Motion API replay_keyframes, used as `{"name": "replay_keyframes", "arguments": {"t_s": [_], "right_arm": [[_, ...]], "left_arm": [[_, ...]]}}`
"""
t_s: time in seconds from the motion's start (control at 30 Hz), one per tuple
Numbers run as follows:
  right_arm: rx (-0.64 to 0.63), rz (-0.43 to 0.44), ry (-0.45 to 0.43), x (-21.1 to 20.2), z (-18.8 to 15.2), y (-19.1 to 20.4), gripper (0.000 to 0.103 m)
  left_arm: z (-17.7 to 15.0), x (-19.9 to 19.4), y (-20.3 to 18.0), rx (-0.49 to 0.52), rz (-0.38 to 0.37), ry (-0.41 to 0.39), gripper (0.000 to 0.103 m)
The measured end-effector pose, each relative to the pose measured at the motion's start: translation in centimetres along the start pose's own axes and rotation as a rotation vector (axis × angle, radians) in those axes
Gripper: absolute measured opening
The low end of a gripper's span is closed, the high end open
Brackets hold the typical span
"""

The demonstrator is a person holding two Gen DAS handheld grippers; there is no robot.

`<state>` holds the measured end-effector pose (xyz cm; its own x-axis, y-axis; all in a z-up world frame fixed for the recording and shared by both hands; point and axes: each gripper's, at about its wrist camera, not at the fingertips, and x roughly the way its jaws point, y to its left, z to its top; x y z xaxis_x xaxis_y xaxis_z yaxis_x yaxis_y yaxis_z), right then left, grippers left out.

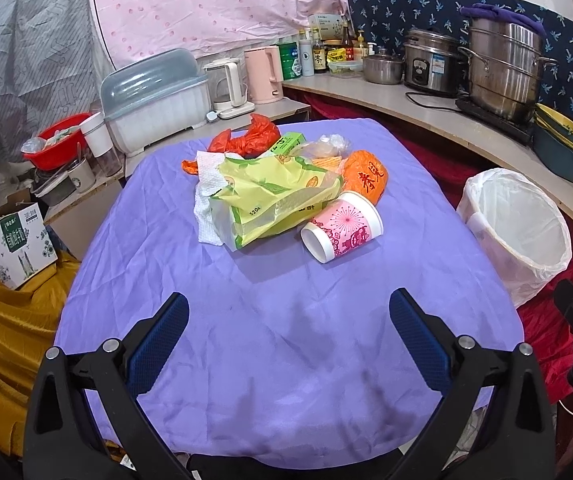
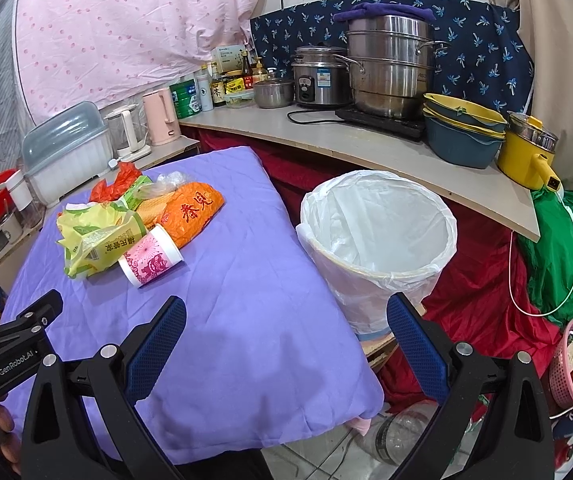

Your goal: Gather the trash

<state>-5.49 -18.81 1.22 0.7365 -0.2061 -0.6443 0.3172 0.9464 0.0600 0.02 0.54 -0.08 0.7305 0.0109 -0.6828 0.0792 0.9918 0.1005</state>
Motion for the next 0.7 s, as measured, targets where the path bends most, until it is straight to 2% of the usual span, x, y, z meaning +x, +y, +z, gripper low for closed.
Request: {"name": "replay_keyframes", "arguments": {"t_s": [0.7], "right_arm": [[0.0, -0.006, 0.001, 0.96, -0.59, 0.07, 0.096]], "left_arm": [[-0.05, 0.53, -0.02, 0.013, -0.02, 0.016, 0.096]]}}
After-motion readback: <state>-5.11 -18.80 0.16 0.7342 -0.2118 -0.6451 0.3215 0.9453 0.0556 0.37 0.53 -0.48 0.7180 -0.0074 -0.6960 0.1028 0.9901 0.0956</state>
